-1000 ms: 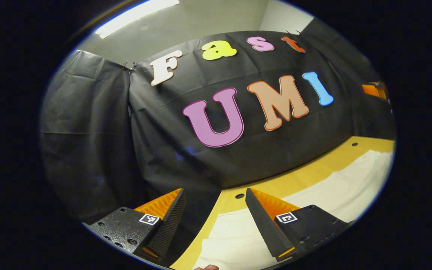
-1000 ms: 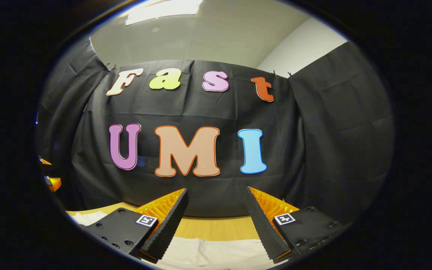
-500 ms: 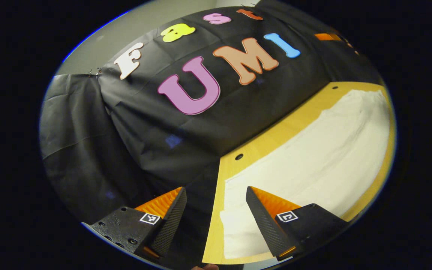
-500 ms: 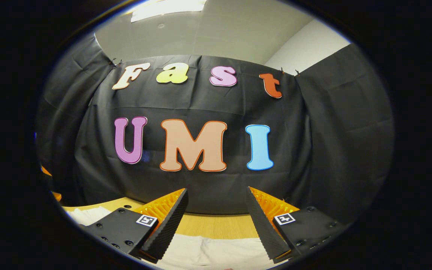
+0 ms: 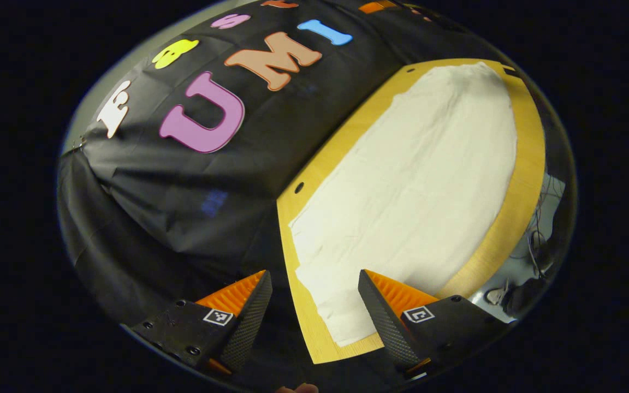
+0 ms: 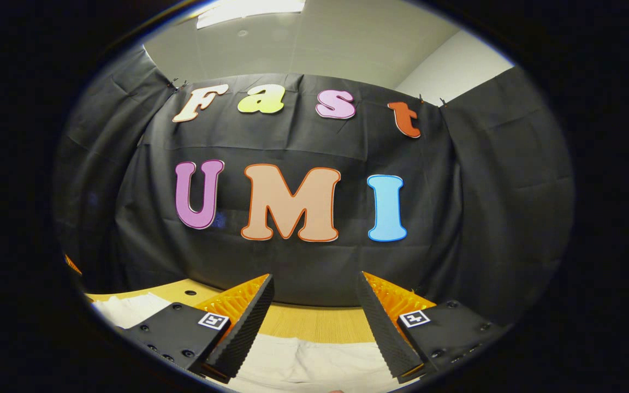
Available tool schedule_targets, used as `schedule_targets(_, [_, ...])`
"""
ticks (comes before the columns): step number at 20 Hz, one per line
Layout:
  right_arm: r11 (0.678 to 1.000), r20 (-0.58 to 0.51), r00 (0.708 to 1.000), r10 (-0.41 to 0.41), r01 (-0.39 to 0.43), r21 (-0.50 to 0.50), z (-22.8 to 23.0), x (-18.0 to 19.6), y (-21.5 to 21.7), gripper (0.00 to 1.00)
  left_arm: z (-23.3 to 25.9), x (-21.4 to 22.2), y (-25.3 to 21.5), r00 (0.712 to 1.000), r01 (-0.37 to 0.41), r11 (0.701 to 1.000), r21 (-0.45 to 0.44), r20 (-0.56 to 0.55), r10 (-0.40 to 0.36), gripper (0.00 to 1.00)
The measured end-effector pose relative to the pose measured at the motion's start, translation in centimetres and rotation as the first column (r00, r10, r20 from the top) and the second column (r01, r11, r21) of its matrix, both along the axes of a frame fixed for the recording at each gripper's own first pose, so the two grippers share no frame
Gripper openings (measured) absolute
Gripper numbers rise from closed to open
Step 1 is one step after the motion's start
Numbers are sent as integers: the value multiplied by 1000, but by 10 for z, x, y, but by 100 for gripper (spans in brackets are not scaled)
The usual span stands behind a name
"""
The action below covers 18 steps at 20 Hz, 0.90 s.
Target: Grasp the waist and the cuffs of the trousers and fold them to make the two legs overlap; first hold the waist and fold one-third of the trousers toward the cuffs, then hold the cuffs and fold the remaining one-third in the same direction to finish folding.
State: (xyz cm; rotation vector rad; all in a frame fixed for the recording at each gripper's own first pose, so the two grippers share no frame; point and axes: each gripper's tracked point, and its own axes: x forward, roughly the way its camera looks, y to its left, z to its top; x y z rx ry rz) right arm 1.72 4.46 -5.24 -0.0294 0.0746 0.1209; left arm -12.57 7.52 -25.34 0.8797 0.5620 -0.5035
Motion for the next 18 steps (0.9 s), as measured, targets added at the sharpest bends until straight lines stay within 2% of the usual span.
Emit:
schedule_targets(6, [1000, -13, 1000, -2, 2, -11, -5, -3, -4, 98, -41, -26, 20, 985, 116, 983, 142, -143, -96, 97])
schedule_targets(10, [1000, -20, 1000, -13, 13, -13, -8, -5, -8, 97, -57, -37, 21, 957, 247, 944, 218, -207, -203, 97])
schedule_targets(13, [1000, -29, 999, -23, 22, -17, -11, -9, -11, 97, -67, -48, 20, 933, 309, 922, 232, -262, -246, 97])
schedule_targets(18, [998, -23, 998, -53, 53, -22, -8, -15, -22, 97, -79, -52, 16, 911, 355, 903, 244, -308, -275, 98])
